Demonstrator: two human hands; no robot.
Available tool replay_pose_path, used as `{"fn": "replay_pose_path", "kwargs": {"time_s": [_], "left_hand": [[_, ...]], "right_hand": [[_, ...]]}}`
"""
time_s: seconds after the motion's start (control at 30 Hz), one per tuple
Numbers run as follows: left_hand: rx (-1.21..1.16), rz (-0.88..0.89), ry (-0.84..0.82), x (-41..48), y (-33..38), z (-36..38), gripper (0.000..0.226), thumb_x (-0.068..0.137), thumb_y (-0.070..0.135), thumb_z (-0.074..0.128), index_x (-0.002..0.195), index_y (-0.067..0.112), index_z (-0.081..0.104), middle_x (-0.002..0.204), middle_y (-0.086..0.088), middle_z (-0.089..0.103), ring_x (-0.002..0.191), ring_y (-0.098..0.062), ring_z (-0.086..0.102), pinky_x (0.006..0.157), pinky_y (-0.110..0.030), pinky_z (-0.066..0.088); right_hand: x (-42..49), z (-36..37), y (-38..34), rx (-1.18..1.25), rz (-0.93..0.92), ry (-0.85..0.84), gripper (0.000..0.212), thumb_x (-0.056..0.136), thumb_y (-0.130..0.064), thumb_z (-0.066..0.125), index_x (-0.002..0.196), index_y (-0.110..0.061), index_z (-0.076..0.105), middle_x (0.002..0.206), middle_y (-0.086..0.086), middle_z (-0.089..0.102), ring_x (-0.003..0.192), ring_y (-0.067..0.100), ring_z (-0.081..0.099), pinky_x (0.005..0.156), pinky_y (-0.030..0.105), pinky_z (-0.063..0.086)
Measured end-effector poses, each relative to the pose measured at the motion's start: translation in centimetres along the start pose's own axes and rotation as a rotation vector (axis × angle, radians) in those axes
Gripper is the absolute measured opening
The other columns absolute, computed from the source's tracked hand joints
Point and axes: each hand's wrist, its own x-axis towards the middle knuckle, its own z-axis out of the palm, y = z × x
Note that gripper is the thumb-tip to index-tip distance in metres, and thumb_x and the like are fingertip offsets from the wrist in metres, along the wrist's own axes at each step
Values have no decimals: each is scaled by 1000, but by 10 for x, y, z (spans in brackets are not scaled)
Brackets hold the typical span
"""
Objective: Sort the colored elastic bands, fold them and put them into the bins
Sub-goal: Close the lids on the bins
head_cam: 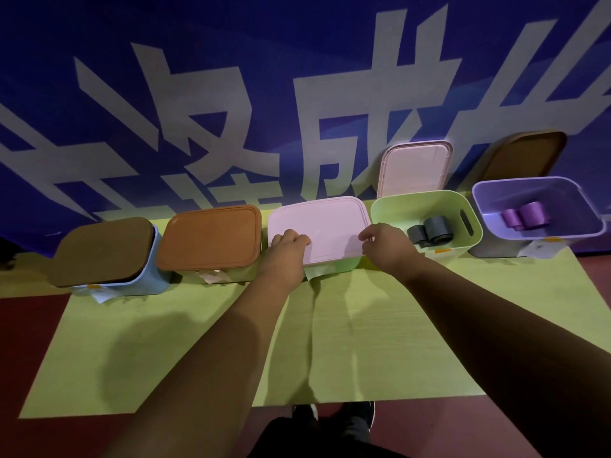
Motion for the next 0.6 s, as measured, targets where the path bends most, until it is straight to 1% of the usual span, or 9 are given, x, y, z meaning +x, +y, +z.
{"fn": "replay_pose_path", "kwargs": {"time_s": [0.1, 0.2, 0.27, 0.37, 0.43, 0.47, 0.53, 0.57, 0.6], "left_hand": [[50, 21, 6, 0, -3, -1, 77, 79, -13, 56, 146, 25, 50, 144, -2, 46, 127, -29, 44, 92, -42, 53], [85, 41, 8, 1, -6, -3, 75, 81, -12, 58, 145, 25, 50, 143, -3, 47, 126, -29, 45, 86, -40, 52], [90, 44, 7, 2, -9, -4, 74, 81, -12, 60, 145, 25, 50, 142, -4, 47, 127, -29, 45, 84, -39, 51], [101, 41, -1, 5, -13, -7, 76, 80, -11, 62, 146, 25, 48, 143, -4, 47, 128, -30, 46, 87, -40, 53], [96, 42, -13, 7, -14, -11, 73, 82, -8, 63, 146, 24, 48, 143, -6, 47, 128, -31, 46, 91, -41, 54], [88, 43, -27, 7, -13, -13, 70, 83, -6, 63, 146, 23, 49, 143, -6, 47, 128, -31, 46, 92, -42, 54], [73, 40, -54, 9, -10, -19, 62, 86, 1, 63, 144, 19, 50, 141, -9, 46, 128, -32, 46, 94, -43, 53], [67, 33, -59, 10, -7, -22, 58, 88, 6, 65, 143, 17, 50, 140, -10, 46, 128, -33, 46, 96, -44, 52], [62, 26, -57, 12, -4, -25, 55, 89, 12, 66, 142, 15, 51, 139, -12, 46, 127, -34, 46, 98, -45, 51]], "right_hand": [[-3, 3, -1, 0, -17, 12, 36, 101, -10, 58, 133, -9, 74, 142, 9, 68, 127, 29, 64, 111, 36, 50], [-8, 5, -4, 1, -14, 19, 35, 102, -11, 57, 132, -10, 75, 142, 8, 68, 125, 28, 65, 109, 42, 54], [-10, 7, -7, -8, -11, 13, 34, 102, -12, 57, 131, -10, 75, 143, 8, 68, 125, 28, 65, 109, 42, 54], [-11, 9, -11, -22, -7, -17, 33, 103, -13, 57, 130, -13, 76, 146, 6, 68, 130, 27, 64, 112, 38, 51], [-12, 10, -12, -20, 0, -44, 34, 103, -13, 55, 129, -14, 76, 150, 5, 65, 131, 25, 63, 111, 35, 51], [-13, 10, -11, -8, 7, -52, 34, 103, -12, 54, 128, -15, 77, 151, 4, 64, 128, 24, 64, 106, 32, 53], [-14, 8, -10, 53, 41, -56, 33, 104, -10, 52, 124, -17, 77, 152, 3, 63, 111, 21, 66, 82, 23, 55], [-15, 6, -11, 102, 68, -46, 34, 104, -9, 51, 122, -18, 77, 149, 2, 64, 104, 21, 67, 73, 22, 54], [-16, 3, -11, 159, 99, -26, 35, 104, -8, 49, 121, -18, 78, 143, 3, 67, 100, 24, 71, 69, 26, 57]]}}
